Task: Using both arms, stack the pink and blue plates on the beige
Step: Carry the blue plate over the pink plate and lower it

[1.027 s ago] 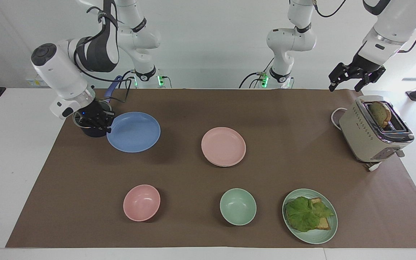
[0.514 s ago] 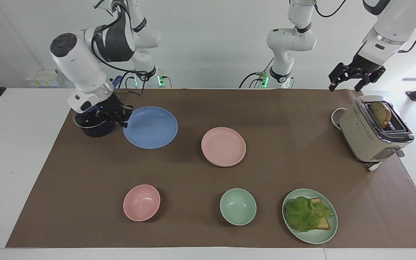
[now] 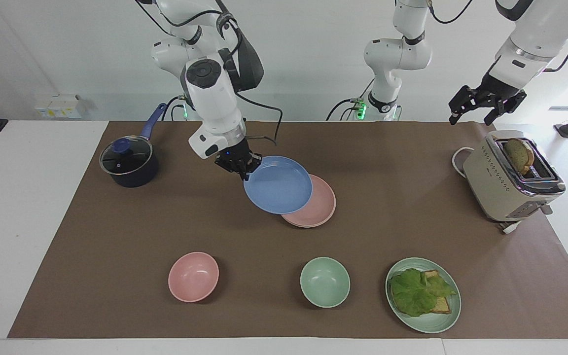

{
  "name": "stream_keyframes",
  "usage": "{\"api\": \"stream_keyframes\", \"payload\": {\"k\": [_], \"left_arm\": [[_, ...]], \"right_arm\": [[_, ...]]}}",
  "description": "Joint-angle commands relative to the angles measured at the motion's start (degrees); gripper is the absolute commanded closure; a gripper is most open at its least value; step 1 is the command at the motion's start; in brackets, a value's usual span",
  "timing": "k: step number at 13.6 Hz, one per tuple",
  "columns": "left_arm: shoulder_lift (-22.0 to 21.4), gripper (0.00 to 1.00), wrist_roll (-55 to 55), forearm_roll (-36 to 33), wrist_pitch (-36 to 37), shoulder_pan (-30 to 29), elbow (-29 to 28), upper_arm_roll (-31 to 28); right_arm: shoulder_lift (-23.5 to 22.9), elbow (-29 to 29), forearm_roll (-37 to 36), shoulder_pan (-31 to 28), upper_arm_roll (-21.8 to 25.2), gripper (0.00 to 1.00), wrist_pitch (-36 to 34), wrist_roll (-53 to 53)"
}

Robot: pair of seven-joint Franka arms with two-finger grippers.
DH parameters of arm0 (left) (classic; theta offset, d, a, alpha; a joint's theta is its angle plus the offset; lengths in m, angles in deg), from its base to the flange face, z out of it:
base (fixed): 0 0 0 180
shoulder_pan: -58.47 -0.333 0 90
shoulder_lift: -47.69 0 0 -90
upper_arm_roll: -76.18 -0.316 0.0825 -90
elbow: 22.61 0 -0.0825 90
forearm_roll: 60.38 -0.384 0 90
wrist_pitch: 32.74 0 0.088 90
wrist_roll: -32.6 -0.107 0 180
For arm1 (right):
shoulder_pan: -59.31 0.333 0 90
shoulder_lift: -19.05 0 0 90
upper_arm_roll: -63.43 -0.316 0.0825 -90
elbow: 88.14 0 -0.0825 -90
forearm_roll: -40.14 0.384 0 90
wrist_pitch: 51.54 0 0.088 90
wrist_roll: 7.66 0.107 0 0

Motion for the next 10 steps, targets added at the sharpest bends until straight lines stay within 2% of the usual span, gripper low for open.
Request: {"api": "stream_keyframes", "payload": {"k": [1,6,10], "left_arm": [[-0.43,0.0,-0.59,-1.3,0.76,-0.55,0.01,0.53],[-0.52,0.0,-0.59,-1.3,0.76,-0.55,0.01,0.53],[-0.43,0.0,-0.59,-1.3,0.76,-0.55,0.01,0.53]], "right_arm": [[-2.39,0.51,1.46,2.14,0.21,1.0,2.92,2.7],[-4.32,-2.82,1.46,4.86,0.21,1.0,7.75,2.53],[-6.34,-3.36,1.46,5.39,0.21,1.0,8.46,1.74]]}}
